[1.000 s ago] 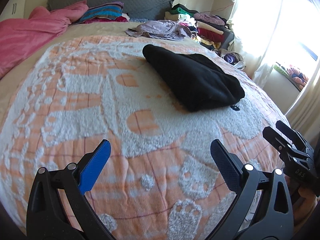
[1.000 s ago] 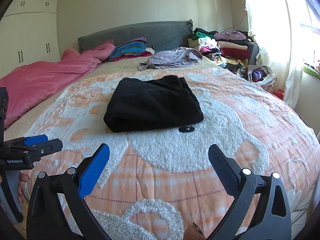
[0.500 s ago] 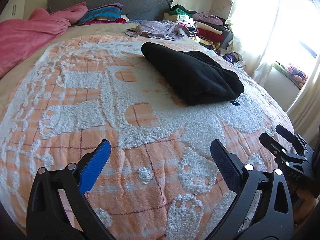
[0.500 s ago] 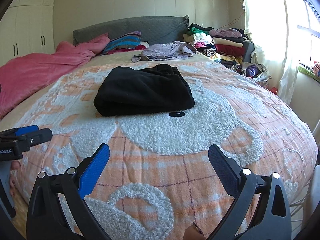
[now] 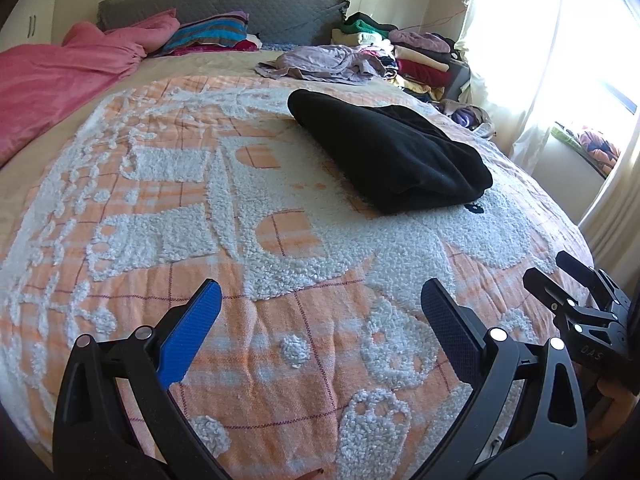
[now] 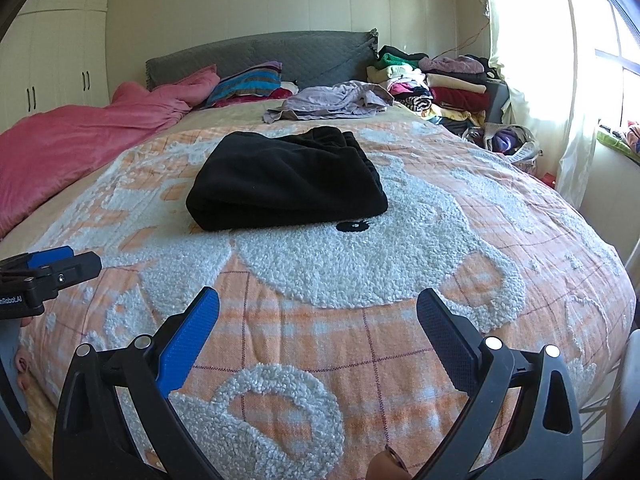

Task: Fold small clothes

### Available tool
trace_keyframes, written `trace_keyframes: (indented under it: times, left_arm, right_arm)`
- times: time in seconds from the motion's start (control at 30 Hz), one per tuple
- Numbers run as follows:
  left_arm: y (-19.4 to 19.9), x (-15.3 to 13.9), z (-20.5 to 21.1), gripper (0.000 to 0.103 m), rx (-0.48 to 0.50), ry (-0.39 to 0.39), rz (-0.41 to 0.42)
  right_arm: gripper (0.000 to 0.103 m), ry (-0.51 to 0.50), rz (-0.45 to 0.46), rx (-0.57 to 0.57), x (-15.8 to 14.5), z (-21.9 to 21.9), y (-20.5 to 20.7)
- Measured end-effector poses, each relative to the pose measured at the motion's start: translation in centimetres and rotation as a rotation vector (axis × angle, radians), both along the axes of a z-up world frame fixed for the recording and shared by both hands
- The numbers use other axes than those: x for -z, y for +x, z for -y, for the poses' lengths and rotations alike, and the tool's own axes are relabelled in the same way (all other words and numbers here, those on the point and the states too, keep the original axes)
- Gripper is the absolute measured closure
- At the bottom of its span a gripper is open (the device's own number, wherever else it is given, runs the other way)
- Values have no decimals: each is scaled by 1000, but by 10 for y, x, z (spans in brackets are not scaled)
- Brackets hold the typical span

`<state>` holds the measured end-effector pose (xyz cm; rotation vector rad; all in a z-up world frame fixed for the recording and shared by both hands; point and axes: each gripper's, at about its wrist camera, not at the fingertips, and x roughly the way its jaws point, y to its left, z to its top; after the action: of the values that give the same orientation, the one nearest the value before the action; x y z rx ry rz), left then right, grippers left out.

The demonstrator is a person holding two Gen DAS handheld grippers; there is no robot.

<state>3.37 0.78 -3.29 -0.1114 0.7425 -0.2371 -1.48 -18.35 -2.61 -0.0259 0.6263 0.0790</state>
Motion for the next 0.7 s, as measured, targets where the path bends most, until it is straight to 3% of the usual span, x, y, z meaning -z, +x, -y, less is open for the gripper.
trace_keyframes:
  times: [0.7]
  left_arm:
    - [1, 3, -1, 10, -22, 8, -20]
  right_arm:
    - [5, 3, -9, 18, 3, 3, -1]
